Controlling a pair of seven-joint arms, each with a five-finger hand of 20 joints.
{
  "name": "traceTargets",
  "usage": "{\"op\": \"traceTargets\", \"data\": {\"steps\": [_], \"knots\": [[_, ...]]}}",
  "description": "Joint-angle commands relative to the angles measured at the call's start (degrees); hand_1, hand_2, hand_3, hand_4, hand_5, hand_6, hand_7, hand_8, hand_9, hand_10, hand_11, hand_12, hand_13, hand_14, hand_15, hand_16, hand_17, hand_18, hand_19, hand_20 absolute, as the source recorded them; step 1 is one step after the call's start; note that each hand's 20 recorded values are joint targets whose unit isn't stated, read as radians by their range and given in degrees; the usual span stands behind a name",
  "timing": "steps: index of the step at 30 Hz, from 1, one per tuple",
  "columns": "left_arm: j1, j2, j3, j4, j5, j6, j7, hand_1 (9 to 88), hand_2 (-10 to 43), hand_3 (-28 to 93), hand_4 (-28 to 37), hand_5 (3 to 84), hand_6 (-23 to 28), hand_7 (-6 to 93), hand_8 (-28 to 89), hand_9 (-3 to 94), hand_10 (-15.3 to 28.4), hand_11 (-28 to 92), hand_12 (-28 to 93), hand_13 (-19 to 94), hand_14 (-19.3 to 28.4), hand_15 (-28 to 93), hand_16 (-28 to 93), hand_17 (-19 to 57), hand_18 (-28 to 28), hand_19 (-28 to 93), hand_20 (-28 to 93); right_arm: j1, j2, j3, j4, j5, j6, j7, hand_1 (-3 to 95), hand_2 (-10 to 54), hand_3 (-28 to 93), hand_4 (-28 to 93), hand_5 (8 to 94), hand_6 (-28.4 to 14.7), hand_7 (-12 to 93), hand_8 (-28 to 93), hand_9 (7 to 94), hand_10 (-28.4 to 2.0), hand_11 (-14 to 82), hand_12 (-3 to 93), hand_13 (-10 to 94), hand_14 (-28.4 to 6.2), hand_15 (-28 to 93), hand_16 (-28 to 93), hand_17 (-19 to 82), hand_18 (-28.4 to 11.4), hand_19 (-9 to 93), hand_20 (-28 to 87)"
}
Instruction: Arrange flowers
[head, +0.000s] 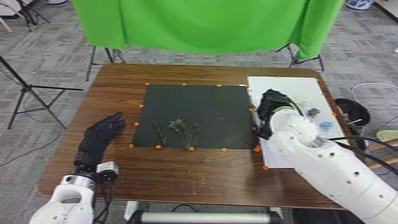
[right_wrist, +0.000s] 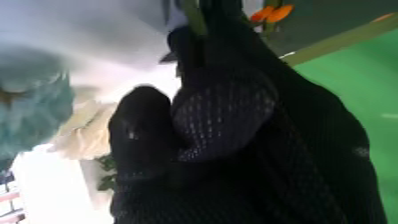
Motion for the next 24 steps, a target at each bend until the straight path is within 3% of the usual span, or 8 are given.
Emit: {"op": "traceTargets", "data": {"steps": [1,24], "knots": [[0.8,-0.39,0.21,0.16,0.16,-0.27,-0.96,26.1,-9.5,71,-22.9,43.9,2.4,11.2,-7,41.9,12.4,15,11,34,14.4,10,0,7.3,9.2,2,16,-2.1,1.1,-1.6,-1.3,-1.0,2.9,-2.2,59.9,-9.5,65,0,73.4,-4.8,34,19,92.4,-11.0,17.5,46.4,94,-0.1,54,27,75,-3.5,81,48],[1.2,0.24,-0.01,-0.12,0.05,-0.25,-1.18,26.2,-9.5,71,-22.8,43.9,2.5,11.4,-7,41.8,12.4,15,11,35,14.3,10,0,7.3,9.2,2,16,-1.4,1.7,2.2,-13.4,-0.7,7.2,-5.0,59.5,-9.5,64,2,74.1,-5.0,35,18,92.6,-11.2,19.0,46.1,94,0.4,56,26,76,-2.5,82,47]]}}
